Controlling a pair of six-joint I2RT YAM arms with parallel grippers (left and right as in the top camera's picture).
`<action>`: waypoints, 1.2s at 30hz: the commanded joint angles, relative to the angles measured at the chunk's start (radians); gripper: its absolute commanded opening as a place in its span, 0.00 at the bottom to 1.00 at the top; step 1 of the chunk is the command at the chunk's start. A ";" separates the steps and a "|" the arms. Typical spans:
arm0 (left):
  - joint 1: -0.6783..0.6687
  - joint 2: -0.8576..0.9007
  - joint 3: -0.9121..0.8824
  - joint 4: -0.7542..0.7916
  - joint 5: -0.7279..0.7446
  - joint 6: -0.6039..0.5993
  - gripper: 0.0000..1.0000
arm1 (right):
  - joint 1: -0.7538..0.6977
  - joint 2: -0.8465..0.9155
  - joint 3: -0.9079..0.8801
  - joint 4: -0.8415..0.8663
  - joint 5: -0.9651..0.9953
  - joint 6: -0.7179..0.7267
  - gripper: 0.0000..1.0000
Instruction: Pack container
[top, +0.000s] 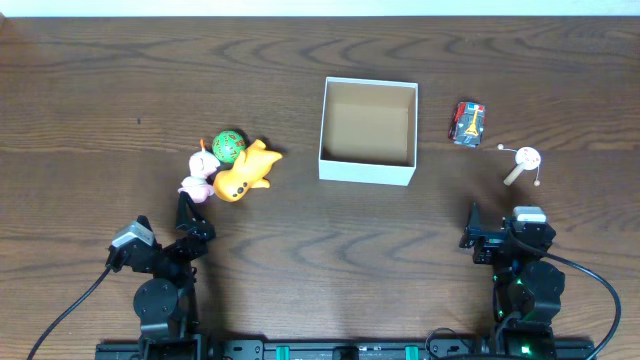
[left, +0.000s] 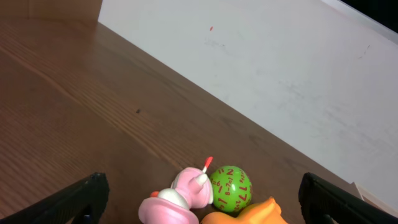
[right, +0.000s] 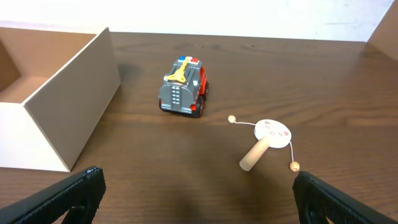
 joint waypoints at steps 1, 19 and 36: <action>-0.004 -0.006 -0.018 -0.041 -0.006 0.008 0.98 | 0.021 0.002 -0.004 -0.003 0.007 0.003 0.99; -0.003 -0.006 -0.018 0.043 -0.026 0.008 0.98 | 0.021 0.002 -0.004 -0.003 0.007 0.003 0.99; -0.003 0.729 0.832 -0.254 -0.002 0.238 0.98 | 0.021 0.002 -0.004 -0.003 0.007 0.003 0.99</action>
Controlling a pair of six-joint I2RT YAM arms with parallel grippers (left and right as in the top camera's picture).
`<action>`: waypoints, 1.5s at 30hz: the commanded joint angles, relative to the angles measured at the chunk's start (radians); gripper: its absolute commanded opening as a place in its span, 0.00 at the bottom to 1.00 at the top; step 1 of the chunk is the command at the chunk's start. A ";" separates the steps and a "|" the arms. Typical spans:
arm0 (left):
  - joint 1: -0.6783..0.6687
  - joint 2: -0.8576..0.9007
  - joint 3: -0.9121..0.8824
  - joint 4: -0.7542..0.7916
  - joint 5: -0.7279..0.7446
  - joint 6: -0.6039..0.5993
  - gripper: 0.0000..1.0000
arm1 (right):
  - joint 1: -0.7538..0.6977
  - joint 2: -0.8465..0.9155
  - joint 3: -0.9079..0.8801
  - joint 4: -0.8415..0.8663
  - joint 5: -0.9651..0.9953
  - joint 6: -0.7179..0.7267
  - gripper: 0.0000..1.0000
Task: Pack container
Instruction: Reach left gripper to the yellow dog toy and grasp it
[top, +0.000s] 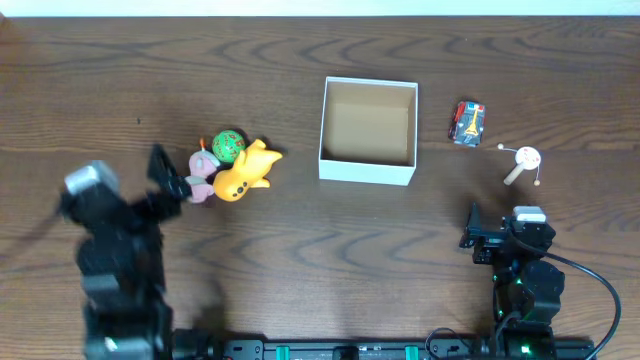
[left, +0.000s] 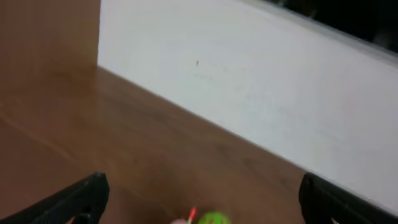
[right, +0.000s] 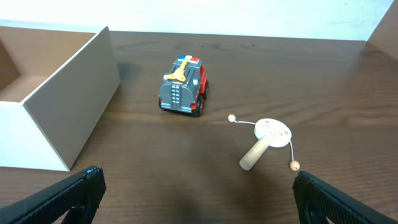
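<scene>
The open white box (top: 329, 130) stands empty at mid-table. Left of it a green ball (top: 228, 146), a pink toy (top: 203, 165) and an orange toy (top: 245, 170) are bunched together. My left gripper (top: 172, 180) is open just left of them, raised off the table; its blurred wrist view shows the ball (left: 213, 219) at the bottom edge between the fingers (left: 81, 199). A red toy truck (right: 183, 86) and a small wooden drum rattle (right: 266, 142) lie right of the box. My right gripper (right: 199, 199) is open, well short of them.
The white wall (left: 261, 93) rises behind the table's far edge. The right arm's base (top: 522, 290) sits at the near edge. The box's side wall (right: 68, 106) stands at the left in the right wrist view.
My left arm has lifted from its rest near the front edge and moved left and up; its gripper now points at the toy cluster from higher. The right arm and all objects stayed put.
</scene>
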 joint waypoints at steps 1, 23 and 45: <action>-0.003 0.222 0.226 -0.116 0.003 0.081 0.98 | 0.021 -0.001 -0.003 -0.003 0.006 0.003 0.99; -0.004 0.864 0.663 -0.525 0.054 0.081 0.98 | 0.021 -0.001 -0.003 -0.003 0.006 0.003 0.99; -0.132 1.130 0.660 -0.627 0.314 0.381 0.98 | 0.021 -0.001 -0.003 -0.003 0.006 0.003 0.99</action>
